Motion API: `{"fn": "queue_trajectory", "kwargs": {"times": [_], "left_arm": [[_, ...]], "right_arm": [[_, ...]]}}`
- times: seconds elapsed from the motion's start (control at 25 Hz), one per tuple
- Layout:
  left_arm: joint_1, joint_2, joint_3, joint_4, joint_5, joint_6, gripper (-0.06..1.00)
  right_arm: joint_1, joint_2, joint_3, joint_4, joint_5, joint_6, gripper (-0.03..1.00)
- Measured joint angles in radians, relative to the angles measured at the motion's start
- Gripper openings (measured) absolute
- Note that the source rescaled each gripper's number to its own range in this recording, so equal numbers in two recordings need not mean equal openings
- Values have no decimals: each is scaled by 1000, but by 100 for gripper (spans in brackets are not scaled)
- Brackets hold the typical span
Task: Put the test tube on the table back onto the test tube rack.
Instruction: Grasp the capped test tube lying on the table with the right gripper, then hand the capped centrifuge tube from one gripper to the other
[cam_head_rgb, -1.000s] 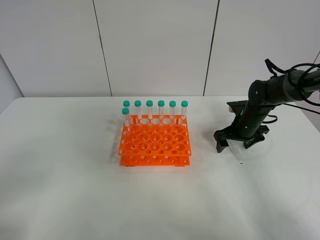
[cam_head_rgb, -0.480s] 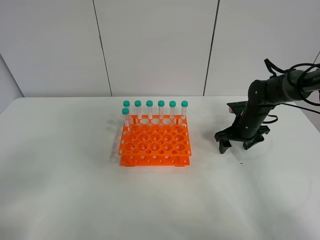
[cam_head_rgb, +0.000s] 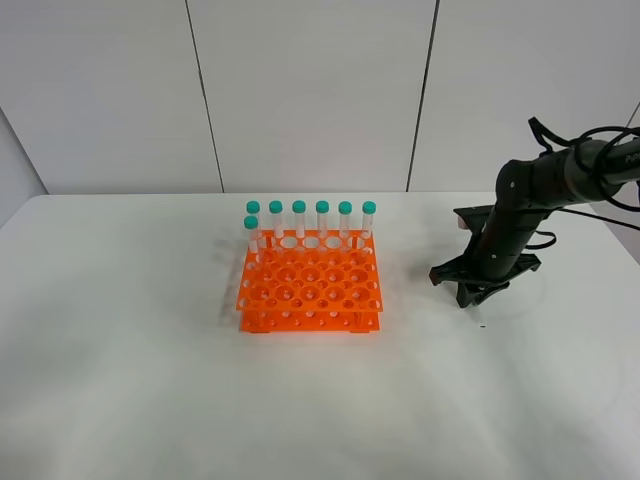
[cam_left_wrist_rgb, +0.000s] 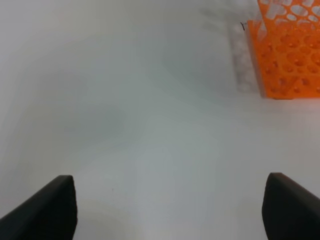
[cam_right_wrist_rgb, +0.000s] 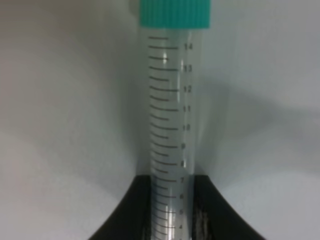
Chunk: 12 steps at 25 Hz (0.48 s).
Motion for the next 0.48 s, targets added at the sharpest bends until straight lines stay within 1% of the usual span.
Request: {"fn": "queue_trajectory", "kwargs": {"times": [0.12, 0.24, 0.48], "left_arm": [[0, 0, 0, 0, 0, 0, 97], [0, 0, 0, 0, 0, 0, 97], [0, 0, 0, 0, 0, 0, 97]], "right_arm": [[0, -79, -25, -2, 61, 0, 2], [0, -195, -73, -3, 149, 0, 2], [10, -439, -83, -18, 224, -1, 2]]}}
